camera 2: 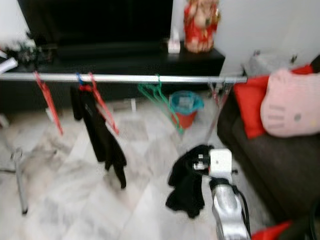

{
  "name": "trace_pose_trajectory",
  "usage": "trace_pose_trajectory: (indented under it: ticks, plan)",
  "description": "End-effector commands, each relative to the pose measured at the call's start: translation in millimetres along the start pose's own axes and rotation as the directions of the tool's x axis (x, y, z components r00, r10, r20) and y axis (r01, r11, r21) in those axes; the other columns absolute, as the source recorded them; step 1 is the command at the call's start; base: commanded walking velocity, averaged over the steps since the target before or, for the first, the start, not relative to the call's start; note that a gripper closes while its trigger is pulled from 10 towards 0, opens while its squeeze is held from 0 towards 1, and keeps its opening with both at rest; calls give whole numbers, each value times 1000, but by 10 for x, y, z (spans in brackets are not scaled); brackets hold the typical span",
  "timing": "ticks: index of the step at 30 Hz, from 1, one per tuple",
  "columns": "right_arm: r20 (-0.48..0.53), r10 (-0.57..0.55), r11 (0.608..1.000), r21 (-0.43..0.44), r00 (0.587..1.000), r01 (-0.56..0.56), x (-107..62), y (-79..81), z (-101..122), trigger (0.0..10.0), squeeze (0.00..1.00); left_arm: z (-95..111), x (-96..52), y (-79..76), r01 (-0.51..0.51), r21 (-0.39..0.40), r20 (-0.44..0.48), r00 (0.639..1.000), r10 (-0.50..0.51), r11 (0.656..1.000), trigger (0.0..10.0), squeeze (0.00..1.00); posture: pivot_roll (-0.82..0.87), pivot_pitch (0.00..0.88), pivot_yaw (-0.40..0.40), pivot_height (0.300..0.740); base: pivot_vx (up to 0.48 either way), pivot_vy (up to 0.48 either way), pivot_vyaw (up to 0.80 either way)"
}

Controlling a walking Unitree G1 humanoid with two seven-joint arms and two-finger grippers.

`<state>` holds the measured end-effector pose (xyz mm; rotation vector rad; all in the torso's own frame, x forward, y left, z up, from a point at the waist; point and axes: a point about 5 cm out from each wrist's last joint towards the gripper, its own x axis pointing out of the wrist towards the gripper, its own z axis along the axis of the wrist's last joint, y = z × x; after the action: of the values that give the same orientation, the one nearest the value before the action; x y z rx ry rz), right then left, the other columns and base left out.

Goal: Hang hanger

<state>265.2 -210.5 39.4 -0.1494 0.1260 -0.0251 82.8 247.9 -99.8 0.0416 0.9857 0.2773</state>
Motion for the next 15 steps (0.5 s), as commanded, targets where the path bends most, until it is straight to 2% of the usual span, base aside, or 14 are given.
trace_pose_trajectory:
  ticks: [1,3,11,15]
  plan:
    - [32,16,1000,-4,999,-16,26,22,57,10000,0,-52,-23,81,-17,11,-18,1000,18,1000,10000,0,-28,0,0,740,307,0,0]
    - [37,18,1000,-8,999,-18,20,15,60,10000,0,-55,-23,79,-17,12,-19,1000,17,1000,10000,0,-28,0,0,740,309,0,256]
    - [43,54,999,-6,998,-54,25,32,64,10000,0,-61,-26,66,-15,12,-19,1000,15,1000,10000,0,-28,0,-10,740,309,0,759]
    - [29,60,998,5,998,-60,27,28,42,10000,0,-55,-23,61,-16,10,-17,1000,16,1000,10000,0,-27,0,-15,740,302,0,341]
